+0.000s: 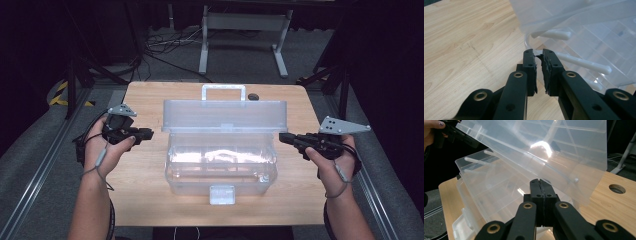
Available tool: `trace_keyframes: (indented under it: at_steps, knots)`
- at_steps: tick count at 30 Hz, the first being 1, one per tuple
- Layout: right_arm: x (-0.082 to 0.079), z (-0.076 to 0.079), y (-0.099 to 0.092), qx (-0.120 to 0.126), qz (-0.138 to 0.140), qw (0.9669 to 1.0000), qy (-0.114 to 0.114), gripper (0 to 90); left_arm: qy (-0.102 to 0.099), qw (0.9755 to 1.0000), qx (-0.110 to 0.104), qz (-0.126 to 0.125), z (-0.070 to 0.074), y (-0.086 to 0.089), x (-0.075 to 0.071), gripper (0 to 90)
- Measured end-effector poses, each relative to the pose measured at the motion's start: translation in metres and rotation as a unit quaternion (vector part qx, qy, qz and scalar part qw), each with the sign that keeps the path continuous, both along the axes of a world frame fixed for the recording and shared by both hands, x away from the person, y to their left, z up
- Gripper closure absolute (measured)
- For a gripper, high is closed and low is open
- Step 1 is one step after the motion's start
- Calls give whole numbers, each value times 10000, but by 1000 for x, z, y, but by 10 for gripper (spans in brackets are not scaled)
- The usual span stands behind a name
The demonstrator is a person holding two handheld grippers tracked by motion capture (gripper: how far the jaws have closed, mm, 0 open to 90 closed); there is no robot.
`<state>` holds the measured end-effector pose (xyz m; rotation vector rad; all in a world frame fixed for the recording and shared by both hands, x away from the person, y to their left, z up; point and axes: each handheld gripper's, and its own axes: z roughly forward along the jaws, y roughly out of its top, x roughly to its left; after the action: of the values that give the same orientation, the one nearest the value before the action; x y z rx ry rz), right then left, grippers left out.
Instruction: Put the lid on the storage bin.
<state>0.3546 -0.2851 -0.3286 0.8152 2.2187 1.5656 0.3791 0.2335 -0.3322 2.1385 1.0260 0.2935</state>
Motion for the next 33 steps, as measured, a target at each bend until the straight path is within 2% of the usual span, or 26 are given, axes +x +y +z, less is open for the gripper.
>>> trace_keyframes:
  at_steps: [3, 4, 9, 17, 22, 33]
  knots:
    - [0, 0, 0, -6, 2, 10000, 2, 900, 1, 10000, -39, 80, -2, 1, 1, 776]
    - [0, 0, 0, -4, 2, 10000, 5, 900, -42, 9999, -27, 95, -3, 1, 2, 762]
    - [0, 0, 0, -22, 12, 10000, 79, 900, -10, 9997, 37, 229, -11, 6, 6, 706]
    - [-1, 0, 0, -104, 37, 9997, 205, 900, 0, 9996, -6, 276, -23, 9, 12, 541]
    - [-3, 0, 0, -138, 32, 9996, 244, 900, -143, 9991, 109, 381, -28, 12, 17, 430]
    - [-7, -4, 1, -321, 89, 9985, 444, 900, -53, 9986, 92, 515, -37, 16, 28, 383]
